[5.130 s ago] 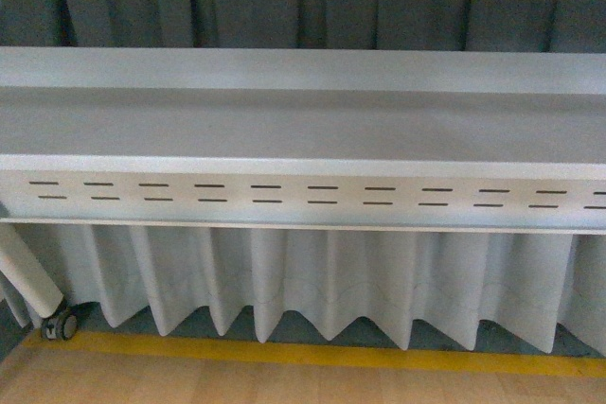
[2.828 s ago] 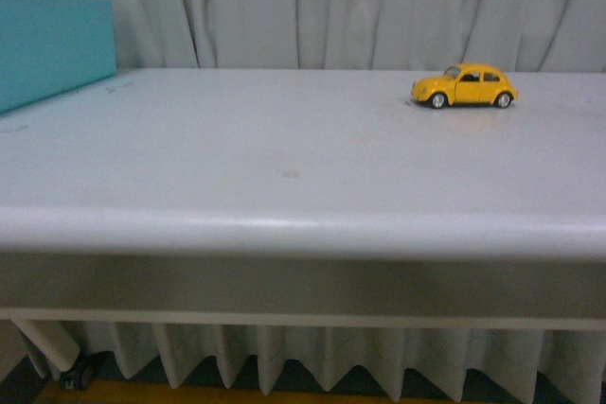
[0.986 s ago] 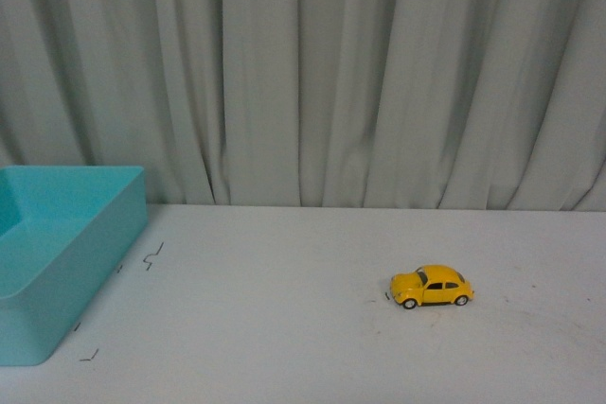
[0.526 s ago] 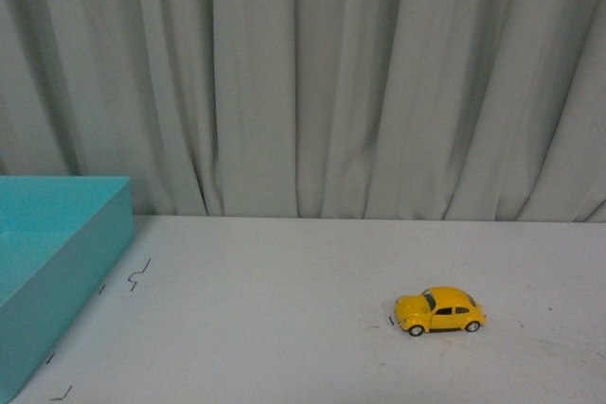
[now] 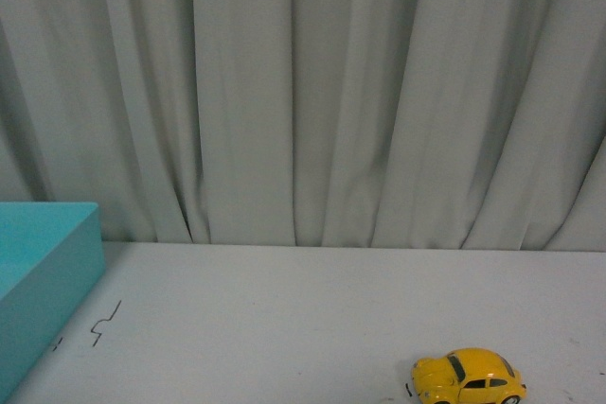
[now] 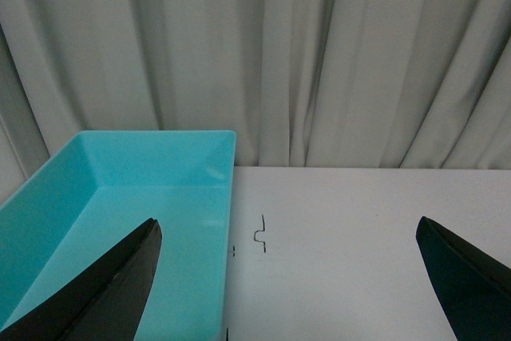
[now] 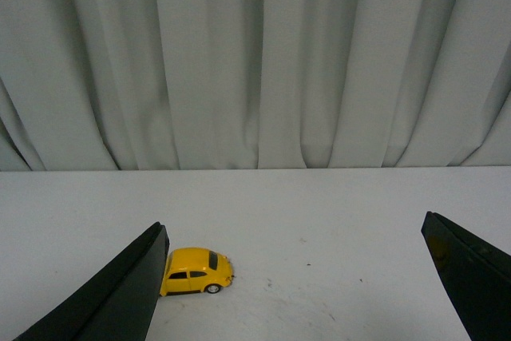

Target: Wind up and store yellow beetle toy

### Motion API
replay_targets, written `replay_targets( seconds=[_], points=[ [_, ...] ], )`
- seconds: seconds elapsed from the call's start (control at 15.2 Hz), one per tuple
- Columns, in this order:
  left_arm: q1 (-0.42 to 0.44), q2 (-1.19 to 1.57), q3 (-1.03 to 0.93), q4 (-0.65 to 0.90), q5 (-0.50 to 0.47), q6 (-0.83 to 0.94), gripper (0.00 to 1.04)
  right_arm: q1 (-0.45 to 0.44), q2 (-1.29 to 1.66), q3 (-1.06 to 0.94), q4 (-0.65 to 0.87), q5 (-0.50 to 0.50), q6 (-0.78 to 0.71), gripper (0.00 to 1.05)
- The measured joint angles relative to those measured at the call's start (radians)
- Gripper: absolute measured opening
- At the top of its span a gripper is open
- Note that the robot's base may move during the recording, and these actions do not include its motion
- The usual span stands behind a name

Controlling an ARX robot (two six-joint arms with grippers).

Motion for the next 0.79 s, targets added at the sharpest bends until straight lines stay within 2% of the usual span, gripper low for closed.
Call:
replay_targets(
  seconds=[0.59, 0.66, 0.72, 0.79],
  points=[
    [0.000, 0.000, 0.000, 0.000, 0.000, 0.000, 0.98, 0.000, 0.000, 0.000, 0.000, 0.000, 0.000, 0.98],
    [0.000, 0.000, 0.000, 0.000, 0.000, 0.000, 0.98, -0.014, 0.002, 0.000, 0.020, -0.045, 0.011, 0.98],
    [0.000, 0.000, 0.000, 0.000, 0.000, 0.000, 0.98, -0.096, 0.021, 0.001, 0.076, -0.171, 0.016, 0.98],
    [0.000, 0.000, 0.000, 0.000, 0.000, 0.000, 0.98, -0.227, 0.122, 0.007, 0.198, -0.324, 0.023, 0.98]
  ],
)
